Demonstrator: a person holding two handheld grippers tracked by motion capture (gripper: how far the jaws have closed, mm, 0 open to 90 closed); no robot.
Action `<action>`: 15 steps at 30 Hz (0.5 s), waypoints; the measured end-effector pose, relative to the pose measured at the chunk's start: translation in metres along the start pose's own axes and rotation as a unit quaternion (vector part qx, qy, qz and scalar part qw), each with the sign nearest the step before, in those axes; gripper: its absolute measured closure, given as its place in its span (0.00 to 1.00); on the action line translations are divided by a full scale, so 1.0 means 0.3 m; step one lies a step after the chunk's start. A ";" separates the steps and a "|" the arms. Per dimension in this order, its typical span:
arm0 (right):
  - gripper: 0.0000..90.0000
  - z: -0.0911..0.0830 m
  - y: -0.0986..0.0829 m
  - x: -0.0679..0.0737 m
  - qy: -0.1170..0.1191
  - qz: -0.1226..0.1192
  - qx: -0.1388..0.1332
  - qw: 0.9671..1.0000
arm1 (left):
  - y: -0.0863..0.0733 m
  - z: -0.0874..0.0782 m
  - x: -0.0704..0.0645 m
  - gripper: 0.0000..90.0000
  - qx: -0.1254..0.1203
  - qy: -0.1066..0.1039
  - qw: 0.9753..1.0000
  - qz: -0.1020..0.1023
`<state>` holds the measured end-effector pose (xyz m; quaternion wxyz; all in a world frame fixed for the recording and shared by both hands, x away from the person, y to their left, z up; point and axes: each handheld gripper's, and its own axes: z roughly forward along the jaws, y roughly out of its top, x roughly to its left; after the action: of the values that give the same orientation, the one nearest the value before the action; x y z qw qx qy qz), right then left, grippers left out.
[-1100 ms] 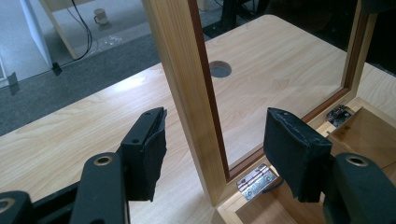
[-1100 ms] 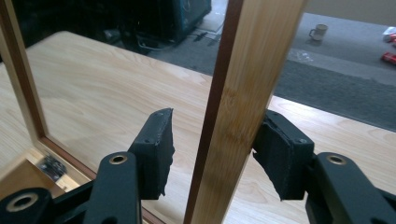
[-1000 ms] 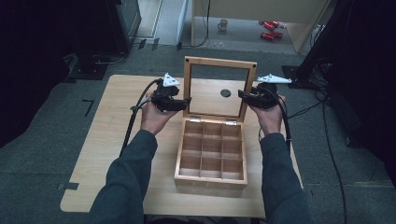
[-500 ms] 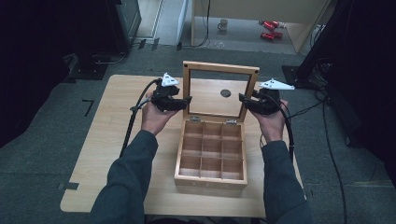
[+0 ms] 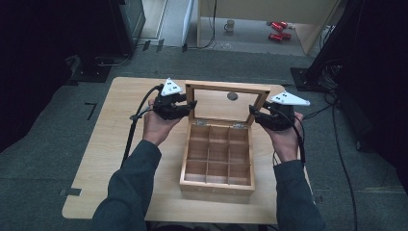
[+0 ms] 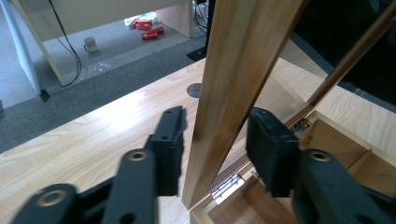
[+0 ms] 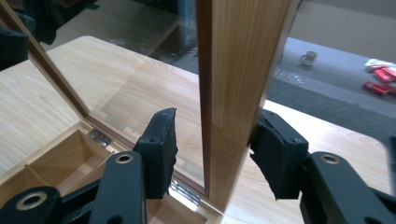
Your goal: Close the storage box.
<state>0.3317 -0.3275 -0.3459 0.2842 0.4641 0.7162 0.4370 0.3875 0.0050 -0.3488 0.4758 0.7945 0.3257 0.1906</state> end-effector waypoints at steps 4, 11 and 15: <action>0.57 -0.049 0.004 0.019 -0.007 -0.009 0.000 1.000 | -0.005 -0.016 -0.003 0.66 0.001 -0.007 1.000 0.009; 0.73 -0.100 -0.006 0.013 -0.012 -0.021 0.007 1.000 | -0.015 -0.034 -0.023 0.71 0.005 -0.010 1.000 0.025; 0.82 -0.112 -0.013 0.017 -0.012 -0.028 0.010 0.999 | -0.023 -0.048 -0.036 0.71 0.008 -0.005 0.999 0.034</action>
<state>0.3007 -0.3357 -0.3339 0.2998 0.4522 0.7297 0.4161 0.3685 0.0088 -0.3480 0.4641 0.8099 0.2979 0.1995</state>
